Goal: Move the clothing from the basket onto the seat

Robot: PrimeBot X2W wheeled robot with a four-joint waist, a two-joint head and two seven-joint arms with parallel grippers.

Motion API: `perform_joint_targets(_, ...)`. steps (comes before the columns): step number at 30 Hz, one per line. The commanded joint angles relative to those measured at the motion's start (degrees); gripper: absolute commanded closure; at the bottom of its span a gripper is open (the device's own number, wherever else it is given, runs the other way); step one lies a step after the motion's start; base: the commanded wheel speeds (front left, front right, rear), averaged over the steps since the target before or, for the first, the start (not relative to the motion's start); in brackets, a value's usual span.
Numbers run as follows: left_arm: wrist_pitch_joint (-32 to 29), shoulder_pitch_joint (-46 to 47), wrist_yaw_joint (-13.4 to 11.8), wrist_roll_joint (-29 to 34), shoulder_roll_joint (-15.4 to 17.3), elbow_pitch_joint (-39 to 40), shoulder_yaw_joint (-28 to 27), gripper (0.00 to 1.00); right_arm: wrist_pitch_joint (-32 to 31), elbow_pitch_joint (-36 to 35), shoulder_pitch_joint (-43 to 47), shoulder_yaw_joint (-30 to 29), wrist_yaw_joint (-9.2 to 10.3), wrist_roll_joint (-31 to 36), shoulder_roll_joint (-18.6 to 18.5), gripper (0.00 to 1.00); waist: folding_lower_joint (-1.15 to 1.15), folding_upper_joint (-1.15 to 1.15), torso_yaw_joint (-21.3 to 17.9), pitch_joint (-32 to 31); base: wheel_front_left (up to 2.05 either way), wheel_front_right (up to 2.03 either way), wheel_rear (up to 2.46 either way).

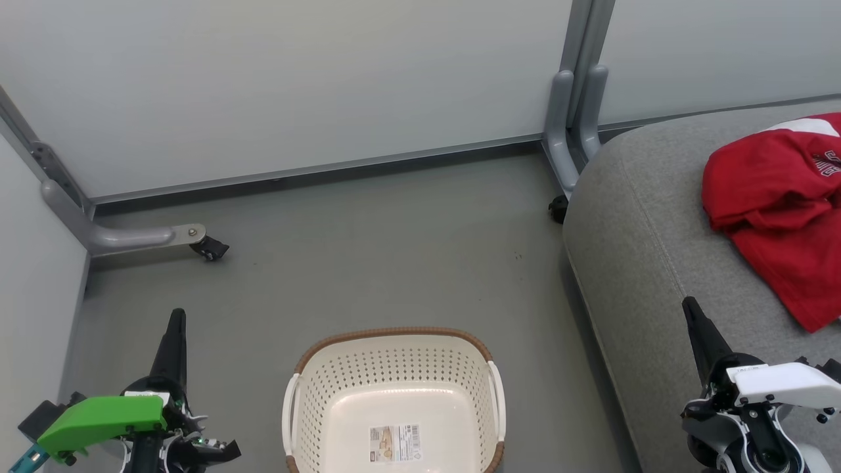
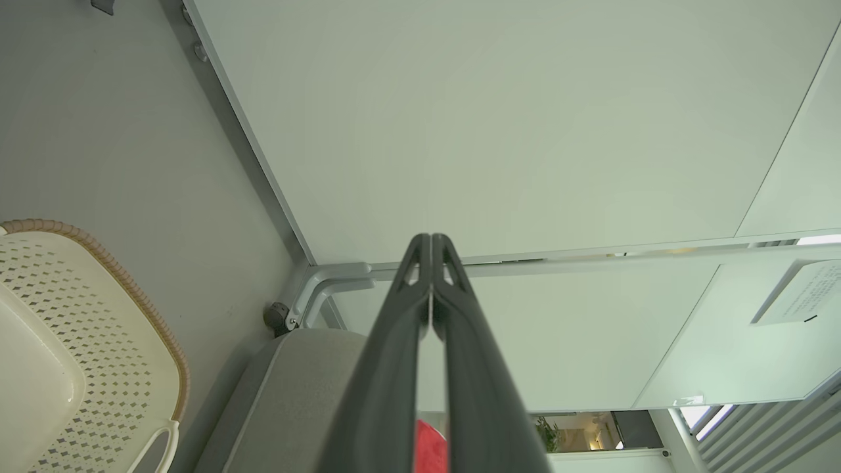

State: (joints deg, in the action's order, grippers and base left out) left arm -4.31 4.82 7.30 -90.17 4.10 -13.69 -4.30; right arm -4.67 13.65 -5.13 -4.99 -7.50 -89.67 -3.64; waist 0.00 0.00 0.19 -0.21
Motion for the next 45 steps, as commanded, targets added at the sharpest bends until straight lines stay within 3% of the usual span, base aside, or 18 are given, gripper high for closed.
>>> perform_joint_targets(1, -0.3, 1.3, 0.3, -1.3, 0.0, -0.2, -0.4, 1.00, -0.4, 0.2, -0.7, -0.3, 0.02, -1.3, -0.1, 1.00, 0.00, 0.00, 0.0, 0.1, 0.00, 0.00, 0.00)
perform_joint_targets(7, -1.2, 1.8, 0.3, -3.8, -0.1, -0.4, -0.8, 1.00, -1.2, 0.4, -1.4, -0.6, 0.02, -3.9, -0.1, 1.00, 0.00, 0.00, -0.2, 0.4, 0.00, 0.00, 0.00)
perform_joint_targets(45, -1.6, 1.7, 0.3, -3.0, -0.5, -0.4, -1.4, 1.00, -1.5, 0.5, -1.4, -1.0, 0.02, -3.2, 0.2, 1.00, 0.00, 0.00, -0.2, 0.4, 0.00, 0.00, 0.00)
